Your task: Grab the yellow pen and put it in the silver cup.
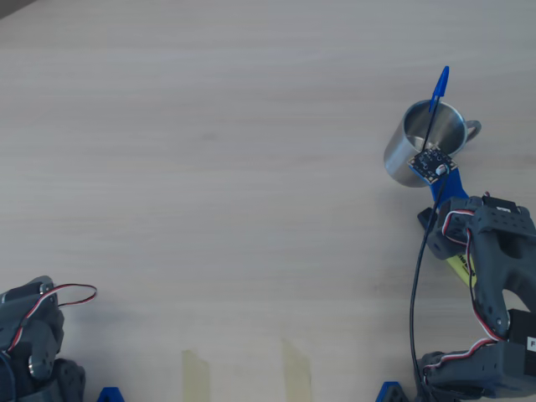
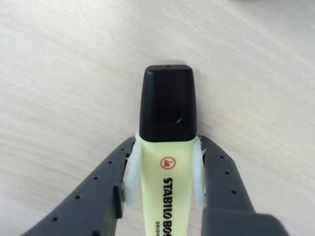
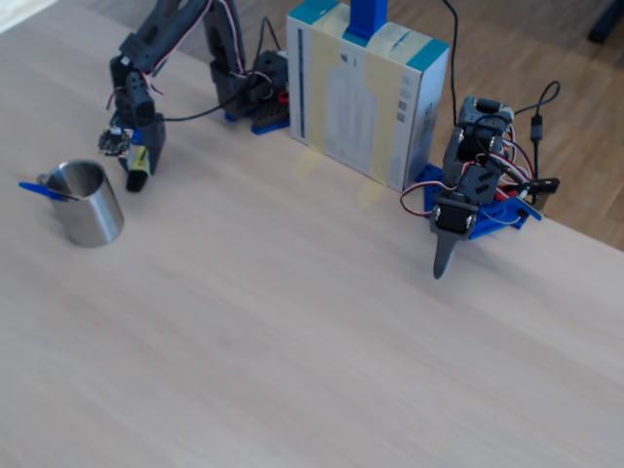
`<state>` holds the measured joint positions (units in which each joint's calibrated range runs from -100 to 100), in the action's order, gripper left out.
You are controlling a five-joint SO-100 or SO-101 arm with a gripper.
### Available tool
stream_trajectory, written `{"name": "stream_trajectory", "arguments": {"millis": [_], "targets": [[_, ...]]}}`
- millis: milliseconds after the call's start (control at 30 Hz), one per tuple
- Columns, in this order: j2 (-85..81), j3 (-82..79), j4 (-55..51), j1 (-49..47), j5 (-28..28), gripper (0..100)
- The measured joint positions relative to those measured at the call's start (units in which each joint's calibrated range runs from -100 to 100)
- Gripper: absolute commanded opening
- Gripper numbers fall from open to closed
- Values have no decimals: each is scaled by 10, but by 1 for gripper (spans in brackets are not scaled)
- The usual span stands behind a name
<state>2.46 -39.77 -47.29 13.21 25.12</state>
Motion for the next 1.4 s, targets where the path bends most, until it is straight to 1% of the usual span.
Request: {"name": "stream_trajectory", "arguments": {"millis": [333, 600, 900, 1133, 1233, 1400], "targets": [[-42, -26, -3, -7, 6, 14], [-76, -27, -3, -34, 28, 14], [-129, -75, 2, -46, 66, 14], [-179, -75, 1, -79, 93, 14], [-197, -77, 1, -92, 96, 14], [-238, -114, 1, -95, 118, 14]]}}
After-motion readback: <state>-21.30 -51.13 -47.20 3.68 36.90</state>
